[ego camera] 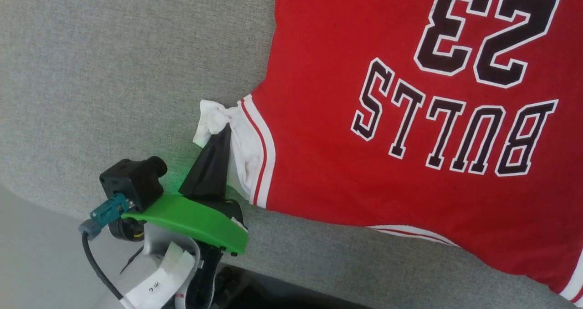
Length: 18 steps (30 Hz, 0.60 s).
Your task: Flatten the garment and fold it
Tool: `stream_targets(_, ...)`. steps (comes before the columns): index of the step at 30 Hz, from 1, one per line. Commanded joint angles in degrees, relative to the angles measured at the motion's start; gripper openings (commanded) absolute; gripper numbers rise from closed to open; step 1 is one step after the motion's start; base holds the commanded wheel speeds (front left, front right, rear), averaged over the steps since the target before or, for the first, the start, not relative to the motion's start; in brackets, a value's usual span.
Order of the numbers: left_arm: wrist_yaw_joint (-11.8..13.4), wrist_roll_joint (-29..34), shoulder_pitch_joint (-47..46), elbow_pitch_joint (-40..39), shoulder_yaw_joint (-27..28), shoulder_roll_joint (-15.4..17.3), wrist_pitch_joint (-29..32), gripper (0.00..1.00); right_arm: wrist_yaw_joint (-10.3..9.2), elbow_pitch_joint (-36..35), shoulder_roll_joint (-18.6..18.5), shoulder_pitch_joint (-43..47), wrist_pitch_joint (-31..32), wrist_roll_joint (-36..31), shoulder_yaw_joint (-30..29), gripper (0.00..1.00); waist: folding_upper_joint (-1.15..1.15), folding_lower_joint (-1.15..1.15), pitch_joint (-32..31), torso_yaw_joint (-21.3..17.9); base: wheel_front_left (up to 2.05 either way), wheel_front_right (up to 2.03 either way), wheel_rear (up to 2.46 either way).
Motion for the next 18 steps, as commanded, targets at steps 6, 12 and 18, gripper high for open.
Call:
stream_targets(6,0.18,-0.23,-0.81,5.4,-0.11,0.21,1.66,0.0,-0.06,-0.69,0.59,5.33,-0.47,-1.05,-3.02,0.0,0.0,0.0,-3.72,-1.59,0.0,0.0,0.0)
stream_targets(12,-0.04,-0.49,-1.01,7.7,0.34,1.62,2.62,0.0,-0.06,-1.67,2.06,6.5,-6.23,0.17,-4.64,0.0,0.0,0.0,-10.92,-4.68,0.0,0.0,0.0)
stream_targets(18,0.79,-0.86,0.28,9.01,0.95,3.84,4.36,0.0,-0.06,-1.85,0.7,11.08,-8.71,2.88,-4.72,0.0,0.0,0.0,-19.72,-8.73,0.0,0.0,0.0)
